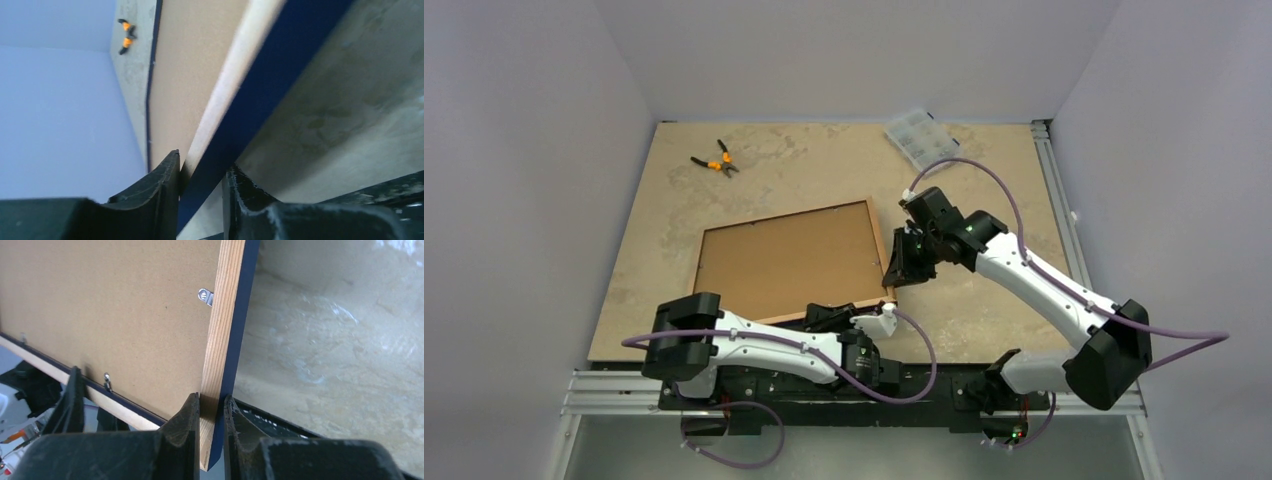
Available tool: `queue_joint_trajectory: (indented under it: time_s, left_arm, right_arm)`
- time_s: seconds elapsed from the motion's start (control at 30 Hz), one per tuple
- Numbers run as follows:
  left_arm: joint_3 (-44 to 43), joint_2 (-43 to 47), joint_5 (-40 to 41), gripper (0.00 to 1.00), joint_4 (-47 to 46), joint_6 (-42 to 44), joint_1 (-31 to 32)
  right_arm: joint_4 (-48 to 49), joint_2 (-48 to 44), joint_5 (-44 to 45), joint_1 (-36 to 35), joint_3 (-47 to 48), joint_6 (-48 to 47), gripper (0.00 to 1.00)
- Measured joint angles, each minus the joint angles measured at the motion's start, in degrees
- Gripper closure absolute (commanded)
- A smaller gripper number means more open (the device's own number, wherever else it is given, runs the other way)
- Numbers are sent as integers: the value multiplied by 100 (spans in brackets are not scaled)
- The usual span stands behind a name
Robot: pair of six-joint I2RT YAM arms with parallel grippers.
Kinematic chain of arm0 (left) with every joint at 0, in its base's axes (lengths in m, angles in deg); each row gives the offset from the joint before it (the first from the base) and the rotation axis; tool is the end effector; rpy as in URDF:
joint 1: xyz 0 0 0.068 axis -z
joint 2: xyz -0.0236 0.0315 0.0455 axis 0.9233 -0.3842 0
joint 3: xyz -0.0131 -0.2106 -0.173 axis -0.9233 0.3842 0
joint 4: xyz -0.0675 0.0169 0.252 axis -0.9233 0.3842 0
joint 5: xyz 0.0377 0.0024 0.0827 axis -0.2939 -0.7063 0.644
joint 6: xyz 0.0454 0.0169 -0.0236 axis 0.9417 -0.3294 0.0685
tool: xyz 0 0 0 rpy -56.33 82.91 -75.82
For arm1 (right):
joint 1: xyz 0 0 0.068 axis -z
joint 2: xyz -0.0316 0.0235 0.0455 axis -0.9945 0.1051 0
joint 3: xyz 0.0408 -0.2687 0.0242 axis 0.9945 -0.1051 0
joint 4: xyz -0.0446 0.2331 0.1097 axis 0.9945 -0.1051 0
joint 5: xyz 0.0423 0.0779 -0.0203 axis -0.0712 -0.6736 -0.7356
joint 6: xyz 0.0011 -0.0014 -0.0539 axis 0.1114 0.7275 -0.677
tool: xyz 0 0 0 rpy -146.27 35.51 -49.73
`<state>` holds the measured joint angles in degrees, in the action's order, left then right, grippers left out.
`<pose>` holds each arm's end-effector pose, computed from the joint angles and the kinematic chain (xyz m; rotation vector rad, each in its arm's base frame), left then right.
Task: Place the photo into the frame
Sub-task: Turn over the photo frame at the center of the board.
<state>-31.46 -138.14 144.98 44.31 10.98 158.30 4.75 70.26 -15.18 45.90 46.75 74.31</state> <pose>0.0265 -0.2803 0.2230 0.9538 1.9301 0.6628 0.1982 0.1656 0.2838 -0.0788 2.8064 0.6974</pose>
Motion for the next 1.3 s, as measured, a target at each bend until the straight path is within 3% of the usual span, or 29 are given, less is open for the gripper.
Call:
queue_joint_trajectory:
  time_s: [0.03, 0.17, 0.23, 0.33, 0.7, 0.93, 1.1, 1.3]
  left_arm:
    - [-2, -35, 20, 89, 114, 109, 11]
    - [-52, -149, 184, 100, 568, 216, 33]
    - [-111, -153, 308, 100, 748, 149, 22]
    - [-245, -140, 437, 100, 925, -70, -57]
    - [-295, 901, 85, 100, 603, 619, -98]
    - [-295, 1882, -413, 100, 363, 1329, -122]
    - [-295, 2297, -874, 100, 251, 1696, -125]
    - [-295, 3016, -1488, 100, 48, 2017, -122]
  right_arm:
    - [105, -28, -11, 0, 24, -4, 91]
    - [428, -157, -92, 4, 94, -2, 47]
    - [448, -289, -177, 35, 111, -15, 27]
    - [376, -546, -127, 90, 168, -87, 9]
    - [699, -1799, 723, 284, 640, -1213, 6]
    - [2253, -3399, 920, 284, -284, -2205, 9]
    - [3497, -4197, 656, 284, -1121, -2973, 11]
    - [3897, -4129, -446, 284, -1300, -4315, 12]
